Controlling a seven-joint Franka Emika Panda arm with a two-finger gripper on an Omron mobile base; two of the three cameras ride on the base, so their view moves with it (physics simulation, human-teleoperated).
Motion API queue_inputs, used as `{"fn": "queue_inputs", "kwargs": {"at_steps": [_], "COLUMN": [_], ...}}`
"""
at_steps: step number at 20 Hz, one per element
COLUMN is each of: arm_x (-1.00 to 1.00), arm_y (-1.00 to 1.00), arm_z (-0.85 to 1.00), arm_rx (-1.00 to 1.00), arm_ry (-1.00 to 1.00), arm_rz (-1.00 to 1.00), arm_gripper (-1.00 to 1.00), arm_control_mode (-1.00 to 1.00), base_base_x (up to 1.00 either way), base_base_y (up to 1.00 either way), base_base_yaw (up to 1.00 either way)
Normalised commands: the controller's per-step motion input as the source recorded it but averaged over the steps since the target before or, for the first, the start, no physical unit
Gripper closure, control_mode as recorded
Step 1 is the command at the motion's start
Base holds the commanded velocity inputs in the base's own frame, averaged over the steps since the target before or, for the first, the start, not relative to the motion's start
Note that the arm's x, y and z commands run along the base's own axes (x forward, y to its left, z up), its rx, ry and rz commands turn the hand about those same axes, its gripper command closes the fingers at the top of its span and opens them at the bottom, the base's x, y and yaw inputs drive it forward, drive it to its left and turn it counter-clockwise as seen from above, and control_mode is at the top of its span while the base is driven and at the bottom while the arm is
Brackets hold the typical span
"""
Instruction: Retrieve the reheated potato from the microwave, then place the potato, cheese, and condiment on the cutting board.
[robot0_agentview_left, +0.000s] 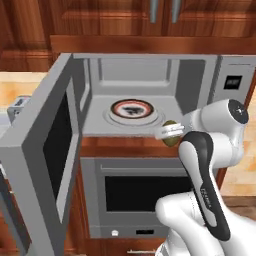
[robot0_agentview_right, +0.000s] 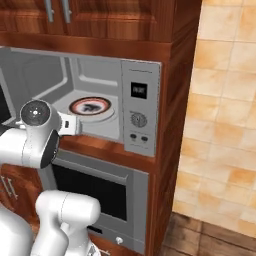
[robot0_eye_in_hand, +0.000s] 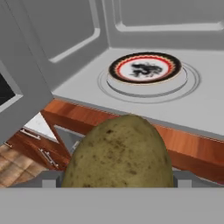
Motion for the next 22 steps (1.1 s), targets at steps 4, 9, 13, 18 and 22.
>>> {"fn": "queue_inputs", "kwargs": {"at_steps": [4,9,13,18,22], "arm_x": [0.00,0.00,0.00,0.00,0.00], "arm_y": [0.00,0.00,0.00,0.00,0.00], "arm_z": [0.00,0.00,0.00,0.00,0.00], "arm_rx": [0.00,0.00,0.00,0.00,0.00], "arm_ry": [0.00,0.00,0.00,0.00,0.00], "arm_rz": [0.00,0.00,0.00,0.00,0.00], "arm_gripper": [1.00,1.00,1.00,1.00,1.00], "arm_control_mode": [1.00,1.00,1.00,1.00,1.00], "base_base_x": [-0.34,-0.41,-0.56,-0.66,-0.68], "base_base_y": [-0.32,-0.13,-0.11,-0.02,0.06], "base_base_yaw": [0.73,0.86,0.71,0.53,0.45]}}
